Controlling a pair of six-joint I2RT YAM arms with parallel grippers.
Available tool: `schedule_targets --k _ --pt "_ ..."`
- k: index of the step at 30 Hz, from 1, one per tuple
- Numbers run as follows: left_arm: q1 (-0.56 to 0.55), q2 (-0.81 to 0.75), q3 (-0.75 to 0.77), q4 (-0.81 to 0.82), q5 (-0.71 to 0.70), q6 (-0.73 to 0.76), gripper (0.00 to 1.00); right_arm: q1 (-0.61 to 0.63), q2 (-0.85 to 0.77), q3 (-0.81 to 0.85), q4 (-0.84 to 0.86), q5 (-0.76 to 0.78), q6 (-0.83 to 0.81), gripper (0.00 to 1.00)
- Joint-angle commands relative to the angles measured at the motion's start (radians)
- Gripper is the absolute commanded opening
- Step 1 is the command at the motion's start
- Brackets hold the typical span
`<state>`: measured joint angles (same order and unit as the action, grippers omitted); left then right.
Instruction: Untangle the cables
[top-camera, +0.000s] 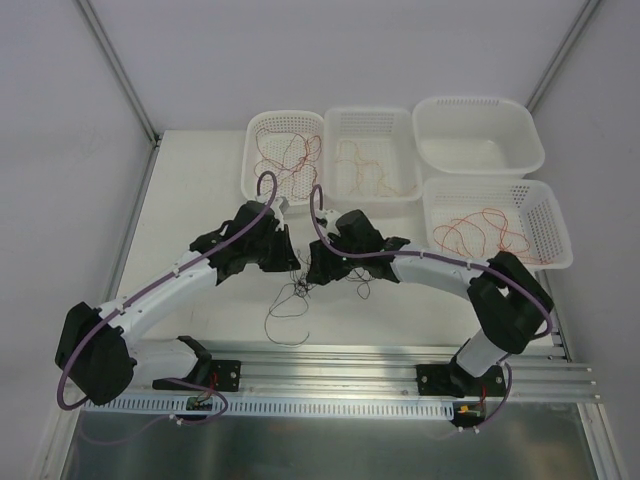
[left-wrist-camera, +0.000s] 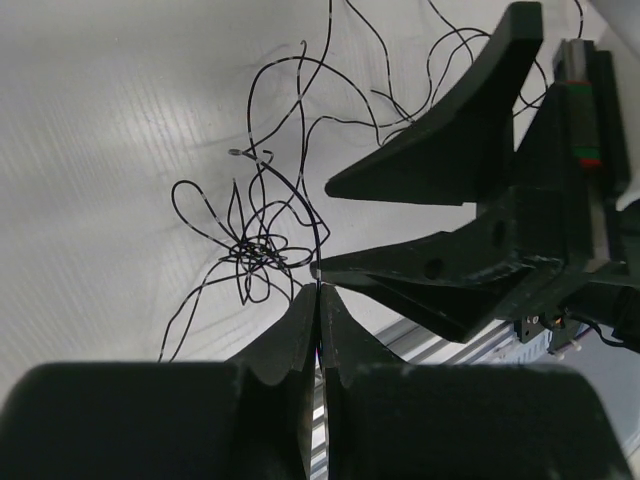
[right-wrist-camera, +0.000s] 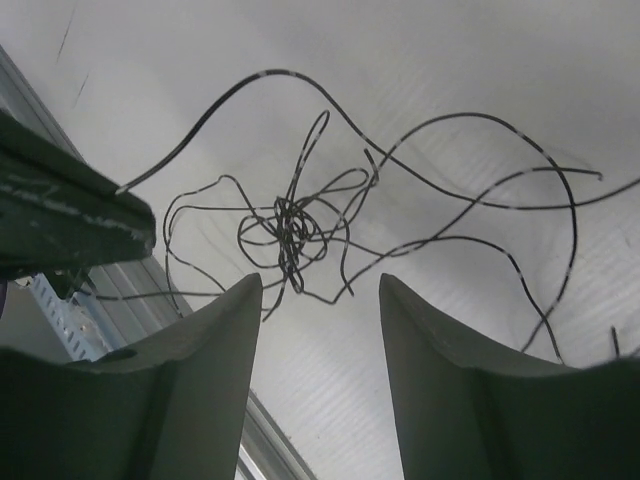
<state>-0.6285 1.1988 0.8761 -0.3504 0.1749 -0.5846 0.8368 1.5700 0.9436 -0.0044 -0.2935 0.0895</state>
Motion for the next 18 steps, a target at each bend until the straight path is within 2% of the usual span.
schedule_targets --k 1,5,11,15,18 --pt "-0.004 0.002 -0.02 -0.007 -0.005 -0.012 0.0 0.012 0.054 0.011 0.194 -0.107 0.027 0.53" --pt "-0.002 0.004 -0.029 0.001 -0.015 -0.017 0.0 0.022 0.123 0.023 0.241 -0.131 0.024 0.53" --pt "0.001 0.008 -0.049 0.008 -0.044 -0.021 0.0 0.031 0.186 0.041 0.221 -0.145 0.016 0.51" --pt "0.024 0.007 -0.058 0.01 -0.052 -0.021 0.0 0.039 0.191 0.031 0.212 -0.154 0.006 0.39" --pt "0.036 0.01 -0.057 0.016 -0.049 -0.018 0.0 0.047 0.2 0.032 0.21 -0.165 0.0 0.36"
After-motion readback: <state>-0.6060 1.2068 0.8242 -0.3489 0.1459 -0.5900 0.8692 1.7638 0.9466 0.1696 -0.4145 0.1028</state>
